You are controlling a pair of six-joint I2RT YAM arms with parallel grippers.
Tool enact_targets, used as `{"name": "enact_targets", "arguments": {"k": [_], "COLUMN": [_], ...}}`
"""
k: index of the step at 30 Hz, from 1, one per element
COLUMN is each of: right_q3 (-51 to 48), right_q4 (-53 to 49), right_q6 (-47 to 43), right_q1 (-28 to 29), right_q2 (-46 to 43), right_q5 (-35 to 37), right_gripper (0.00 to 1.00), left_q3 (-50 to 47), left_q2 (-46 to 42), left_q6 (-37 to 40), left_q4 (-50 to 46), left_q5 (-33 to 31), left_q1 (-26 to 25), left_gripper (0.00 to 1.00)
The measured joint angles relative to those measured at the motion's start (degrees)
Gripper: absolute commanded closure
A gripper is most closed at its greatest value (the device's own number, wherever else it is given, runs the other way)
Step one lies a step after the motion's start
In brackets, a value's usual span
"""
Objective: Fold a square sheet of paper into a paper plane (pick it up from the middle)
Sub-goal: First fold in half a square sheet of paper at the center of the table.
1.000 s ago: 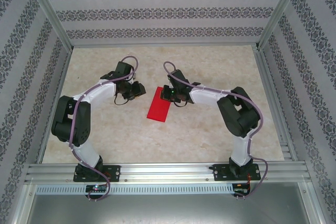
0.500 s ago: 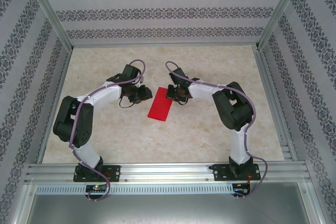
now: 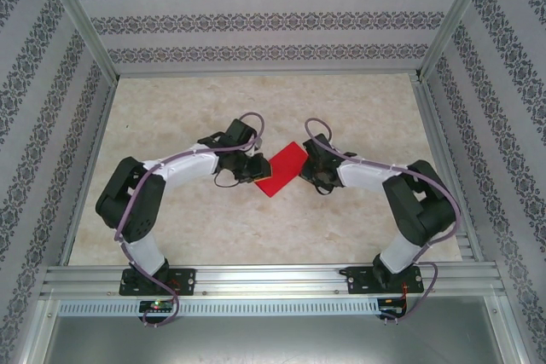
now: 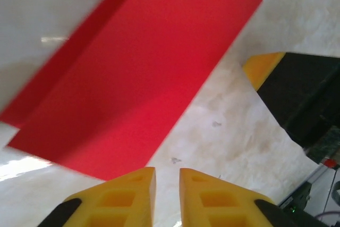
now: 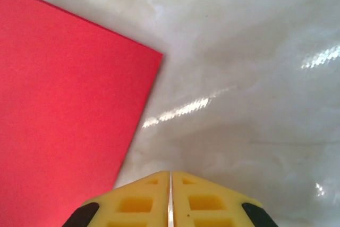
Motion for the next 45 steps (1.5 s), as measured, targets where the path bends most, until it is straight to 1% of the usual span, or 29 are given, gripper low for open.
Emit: {"name": "enact_targets", "arguments": {"k": [2,5,9,14,20,27,34,45], "right_q3": [-1.0,-1.2,-1.4,-1.4,-0.9,-0.7,-0.7,-0.7], "right_q4": [3.1,7.5,11.8,15.2,15.8,16.2,17.2,18.5], "right_q6": [-0.3,-1.8,-3.3,-4.9,-6.1,-6.5,-6.8,-6.8], "right_q1": [0.0,0.0,0.0,0.0,0.0,0.0,0.0,-0.7], "right_q2": [-2.4,-4.5,-4.4,-1.0,4.8,6.6,8.7,9.3], "right_q5": [-1.8,-5.1,-9.4,-15.5,-20.7,-22.8,-23.3,-24.7], "right_gripper": [0.93,0.95,0.98,1.00,1.00,1.00,1.00,1.00], "left_q3": [0.0,0.0,0.0,0.0,0.0,0.5,1.7,2.1], "left_q2": [1.4,3.1,4.3,5.7,7.0,7.6,8.1,10.3], "left_q6": [-0.8,-1.7,-2.4,-2.5,-2.5,-2.5,-2.5,-2.5], "left_q4": [1.3,2.5,3.5,3.6,3.6,3.6,3.7,4.2], "left_q5": [0.4,0.6,0.4,-0.4,-0.7,-1.1,-1.1,-1.4], "left_q1": [-1.5,-2.6,-2.8,-2.9,-3.0,-3.2,-3.3,-3.3], "left_gripper": [0.89,0.91,0.94,0.96,0.99,1.00,1.00,1.00]}}
